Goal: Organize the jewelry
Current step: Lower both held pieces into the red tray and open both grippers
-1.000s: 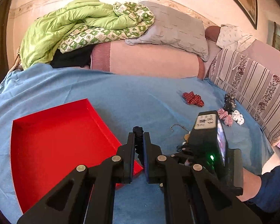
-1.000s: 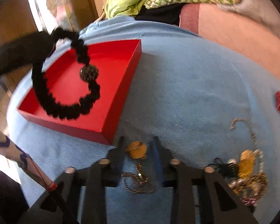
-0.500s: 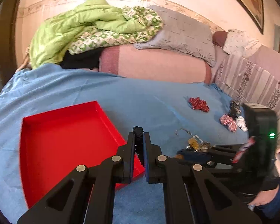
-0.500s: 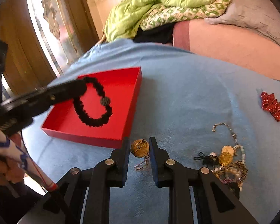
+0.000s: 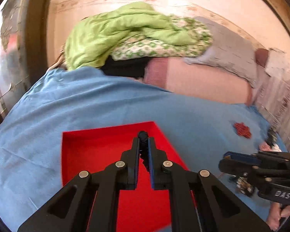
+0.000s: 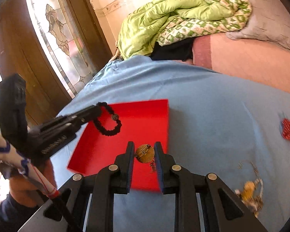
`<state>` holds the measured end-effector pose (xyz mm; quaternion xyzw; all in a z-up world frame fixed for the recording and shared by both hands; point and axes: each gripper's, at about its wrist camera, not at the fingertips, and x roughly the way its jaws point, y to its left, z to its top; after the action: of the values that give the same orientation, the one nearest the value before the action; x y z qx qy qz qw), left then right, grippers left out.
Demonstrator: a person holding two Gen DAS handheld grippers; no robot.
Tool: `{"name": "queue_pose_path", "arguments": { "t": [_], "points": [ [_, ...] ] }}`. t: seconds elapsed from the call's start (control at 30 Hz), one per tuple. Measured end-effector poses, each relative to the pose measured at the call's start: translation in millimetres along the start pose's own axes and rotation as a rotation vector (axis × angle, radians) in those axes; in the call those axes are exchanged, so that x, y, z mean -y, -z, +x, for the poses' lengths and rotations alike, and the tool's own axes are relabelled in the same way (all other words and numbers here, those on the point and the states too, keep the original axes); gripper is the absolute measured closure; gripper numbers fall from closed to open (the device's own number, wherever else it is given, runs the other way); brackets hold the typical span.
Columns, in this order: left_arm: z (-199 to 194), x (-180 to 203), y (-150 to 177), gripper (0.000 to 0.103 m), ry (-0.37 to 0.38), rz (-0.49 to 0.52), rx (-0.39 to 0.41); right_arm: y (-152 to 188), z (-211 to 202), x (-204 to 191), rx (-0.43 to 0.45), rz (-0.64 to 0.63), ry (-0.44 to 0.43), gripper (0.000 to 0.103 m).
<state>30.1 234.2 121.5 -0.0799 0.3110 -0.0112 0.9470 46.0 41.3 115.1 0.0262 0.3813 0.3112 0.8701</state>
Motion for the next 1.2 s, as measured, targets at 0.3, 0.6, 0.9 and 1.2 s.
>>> {"name": "queue_pose_path", "arguments": {
  "t": [0.3, 0.6, 0.9, 1.2],
  "points": [
    [65, -52, -7, 0.095, -0.008, -0.139, -0.114, -56, 99, -8, -0.102, 0.088, -0.032, 0.081],
    [89, -65, 0, 0.095, -0.06, -0.173, -0.18, -75, 170, -5, -0.191, 0.123, -0.001, 0.081],
    [93, -67, 4, 0.095, -0.112, -0.159, -0.205, -67, 195, 6, -0.242, 0.141, 0.026, 0.081],
    [94, -67, 4, 0.089, -0.123, -0.155, -0.213, -62, 202, 23, -0.266, 0.188, 0.04, 0.08]
  ]
}}
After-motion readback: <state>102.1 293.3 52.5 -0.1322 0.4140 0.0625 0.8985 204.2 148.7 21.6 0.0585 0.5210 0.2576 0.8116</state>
